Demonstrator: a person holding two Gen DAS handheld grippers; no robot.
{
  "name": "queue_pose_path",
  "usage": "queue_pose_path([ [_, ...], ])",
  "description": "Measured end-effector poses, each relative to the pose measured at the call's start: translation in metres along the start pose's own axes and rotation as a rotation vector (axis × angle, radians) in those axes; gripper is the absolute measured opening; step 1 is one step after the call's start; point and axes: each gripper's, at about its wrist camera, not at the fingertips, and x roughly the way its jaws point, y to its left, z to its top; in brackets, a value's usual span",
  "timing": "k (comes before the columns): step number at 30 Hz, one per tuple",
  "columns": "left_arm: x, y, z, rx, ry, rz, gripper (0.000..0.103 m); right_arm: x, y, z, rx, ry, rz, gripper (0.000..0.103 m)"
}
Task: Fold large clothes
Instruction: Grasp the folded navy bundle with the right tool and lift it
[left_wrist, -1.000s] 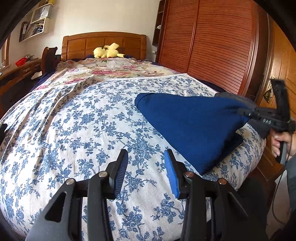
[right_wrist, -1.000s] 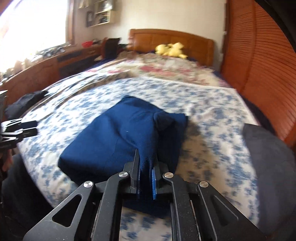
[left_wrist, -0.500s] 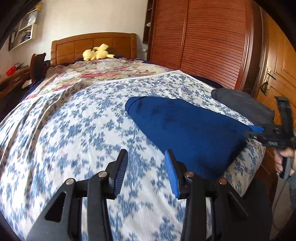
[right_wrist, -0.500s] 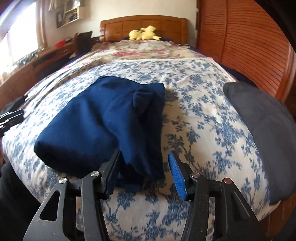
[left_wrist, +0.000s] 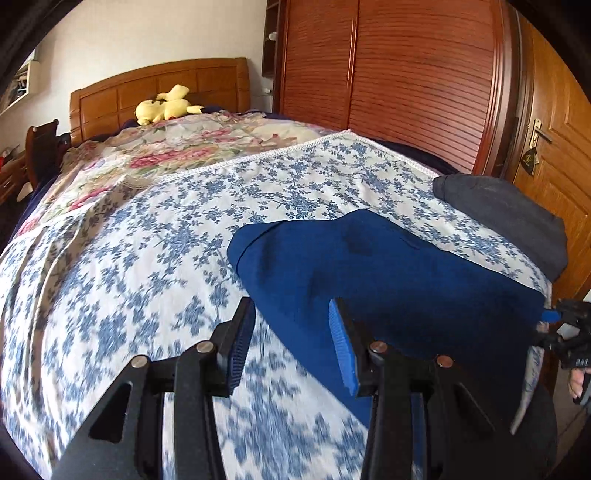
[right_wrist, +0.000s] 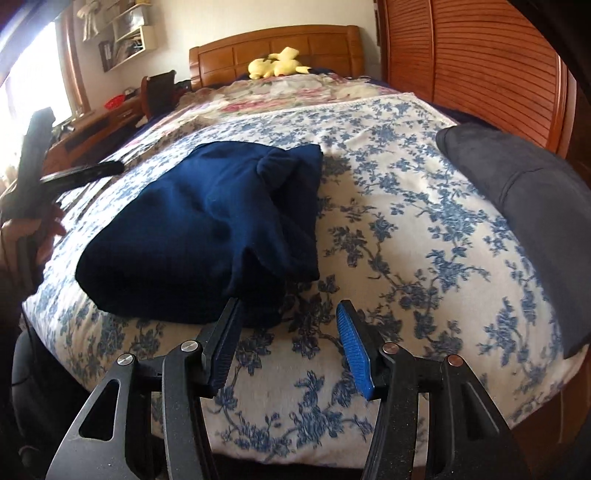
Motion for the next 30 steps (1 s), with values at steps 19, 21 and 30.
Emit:
queue_pose_path([
  [19,0.138,0.04,0.03,-0.032,0.15,0.116,0.061,0.028,-0.003,-0.004,0.049,0.002,0.119,0.053],
  [21,0.142,0.045,0.028,-0.056,0.157,0.096,0.063,0.029,0.0,-0.003,0.049,0.001,0.121,0.053],
  [30,0.154,0.059,0.028,-0.156,0.223,0.0,0.059,0.047,0.004,0.003,0.09,0.032,0.19,0.038],
])
